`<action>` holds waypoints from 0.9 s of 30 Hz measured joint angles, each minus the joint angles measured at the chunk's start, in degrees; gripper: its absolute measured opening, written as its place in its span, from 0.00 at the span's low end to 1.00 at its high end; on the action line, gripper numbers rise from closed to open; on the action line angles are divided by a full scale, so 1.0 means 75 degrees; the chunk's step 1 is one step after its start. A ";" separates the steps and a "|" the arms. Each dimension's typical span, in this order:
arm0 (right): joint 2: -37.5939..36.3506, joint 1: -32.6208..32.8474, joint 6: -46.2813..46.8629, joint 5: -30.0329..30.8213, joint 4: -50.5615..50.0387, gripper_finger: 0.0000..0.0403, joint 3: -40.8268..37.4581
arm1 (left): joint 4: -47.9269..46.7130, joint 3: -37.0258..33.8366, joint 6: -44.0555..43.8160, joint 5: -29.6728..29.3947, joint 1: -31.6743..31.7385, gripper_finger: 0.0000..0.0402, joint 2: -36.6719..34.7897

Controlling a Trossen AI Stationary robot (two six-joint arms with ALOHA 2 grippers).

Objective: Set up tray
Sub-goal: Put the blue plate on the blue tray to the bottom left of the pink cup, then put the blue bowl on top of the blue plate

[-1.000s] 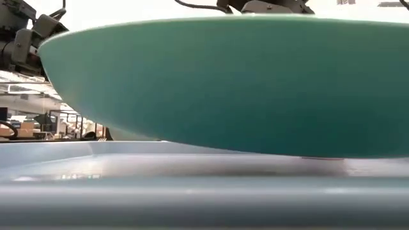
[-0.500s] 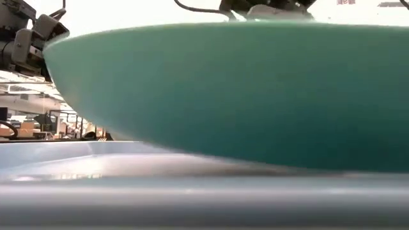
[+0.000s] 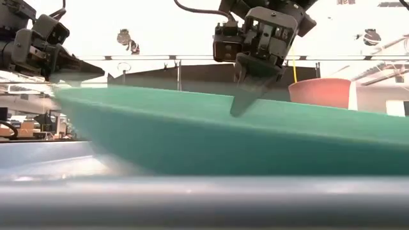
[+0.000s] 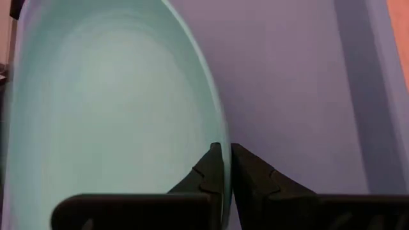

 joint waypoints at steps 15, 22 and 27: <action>-0.0003 -0.0006 -0.0012 0.0021 0.0053 0.10 0.0000 | -0.0010 0.0003 0.0000 0.0000 0.0001 0.16 0.0000; -0.0003 -0.0061 -0.0078 0.0246 0.0397 0.22 0.0000 | -0.0015 0.0003 -0.0001 -0.0002 0.0000 0.16 -0.0003; -0.0095 -0.0267 -0.0453 0.0689 0.1125 0.30 0.0000 | 0.0103 0.0001 0.0000 -0.0034 0.0000 0.16 0.0000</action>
